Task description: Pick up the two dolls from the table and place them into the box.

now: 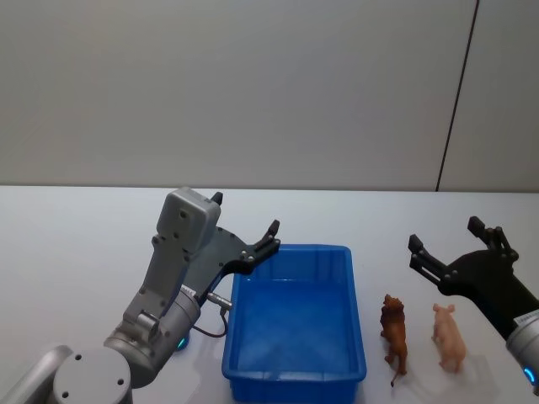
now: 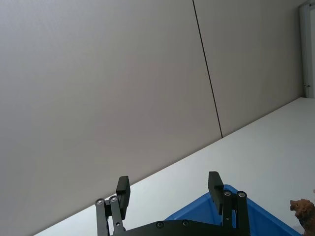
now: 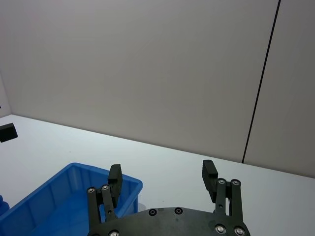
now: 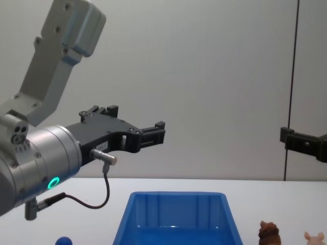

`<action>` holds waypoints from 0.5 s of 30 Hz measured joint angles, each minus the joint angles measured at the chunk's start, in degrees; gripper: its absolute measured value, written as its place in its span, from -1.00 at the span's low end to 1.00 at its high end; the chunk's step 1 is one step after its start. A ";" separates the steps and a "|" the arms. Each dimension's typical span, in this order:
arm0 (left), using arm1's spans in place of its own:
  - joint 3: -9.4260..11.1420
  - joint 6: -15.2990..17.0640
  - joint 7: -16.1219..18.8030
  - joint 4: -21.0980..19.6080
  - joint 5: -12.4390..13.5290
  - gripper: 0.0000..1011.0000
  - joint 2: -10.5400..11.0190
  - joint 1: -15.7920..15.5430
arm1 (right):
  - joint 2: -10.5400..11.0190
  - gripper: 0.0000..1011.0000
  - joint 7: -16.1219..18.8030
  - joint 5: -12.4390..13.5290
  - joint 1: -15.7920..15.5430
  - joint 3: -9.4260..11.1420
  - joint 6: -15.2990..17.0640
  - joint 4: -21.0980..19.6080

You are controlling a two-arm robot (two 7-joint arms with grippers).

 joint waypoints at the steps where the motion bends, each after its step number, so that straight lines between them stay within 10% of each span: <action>1: 0.00 0.00 0.00 0.00 0.00 0.98 0.00 0.00 | 0.00 0.98 0.00 0.00 0.00 0.00 0.00 0.00; 15: 0.00 0.00 0.00 0.00 0.00 0.98 0.00 0.00 | 0.00 0.98 0.00 0.00 0.00 0.00 0.00 0.00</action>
